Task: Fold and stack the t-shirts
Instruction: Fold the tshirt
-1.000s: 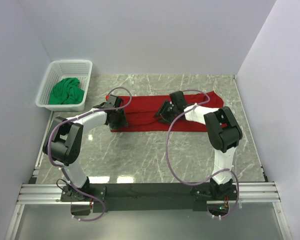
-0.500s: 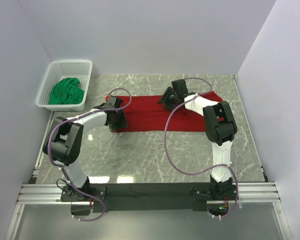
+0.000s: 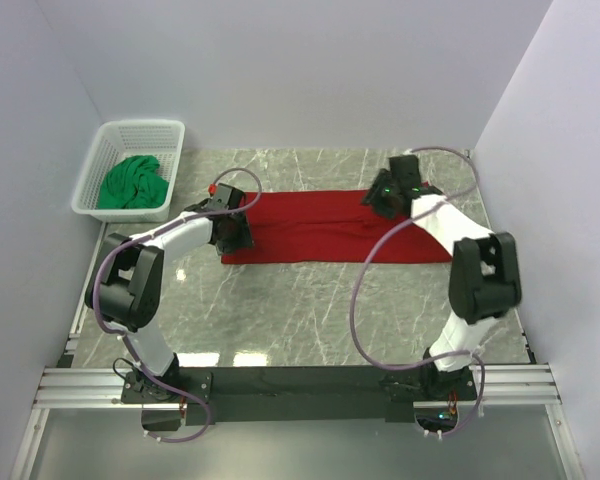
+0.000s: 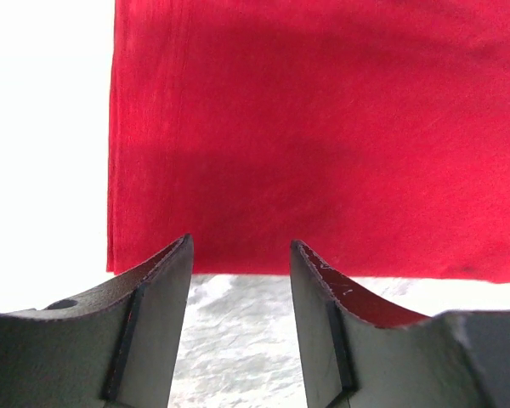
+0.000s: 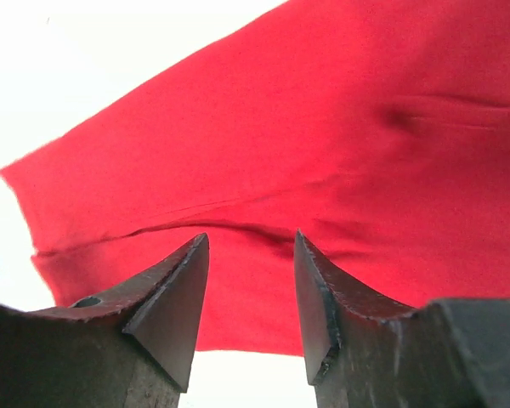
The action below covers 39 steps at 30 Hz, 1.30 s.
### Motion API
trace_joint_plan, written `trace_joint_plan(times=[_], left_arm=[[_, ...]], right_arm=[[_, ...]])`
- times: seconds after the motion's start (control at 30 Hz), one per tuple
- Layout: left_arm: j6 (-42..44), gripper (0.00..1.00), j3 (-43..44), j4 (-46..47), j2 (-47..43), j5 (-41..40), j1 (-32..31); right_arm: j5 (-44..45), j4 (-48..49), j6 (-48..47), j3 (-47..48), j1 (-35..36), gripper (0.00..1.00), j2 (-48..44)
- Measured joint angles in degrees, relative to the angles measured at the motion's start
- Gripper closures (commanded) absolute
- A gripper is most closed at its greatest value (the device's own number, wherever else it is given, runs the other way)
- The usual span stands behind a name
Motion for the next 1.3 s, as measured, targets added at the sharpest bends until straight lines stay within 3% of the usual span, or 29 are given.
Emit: trace_joint_plan(times=[0.2,0.53,0.93,1.03,1.17,1.3], left_arm=[[0.0,0.46,1.8,0.1,0.1,-0.1,1.7],[0.0,0.46,0.7,-0.2,2.8,0.2,3.0],[-2.1,0.46,-13.3,3.1,-8.6,3.0,5.7],[-2.6,0.39,-16.1,1.2,-12.3,3.3,5.8],[-2.3,0.17,-17.3,-3.5,-16.6,2.9,6.1],[-1.4,0.10,-16.9,-5.0,-22.0,1.3,6.4]], right_arm=[[4.2,-0.9,-0.5,-9.6,-8.4,0.51,-8.3],[5.2,-2.0,2.3,-22.8,-21.3,0.51,-9.5],[0.1,-1.2,6.3,-31.0,-32.5,0.49,-16.6],[1.4,-4.0,6.2,-33.5,-33.3,0.49,-20.6],[2.9,-7.0,6.0,-34.5,-32.9,0.48,-25.7],[2.6,-6.0,6.3,-33.6,-28.2,0.48,-30.7]])
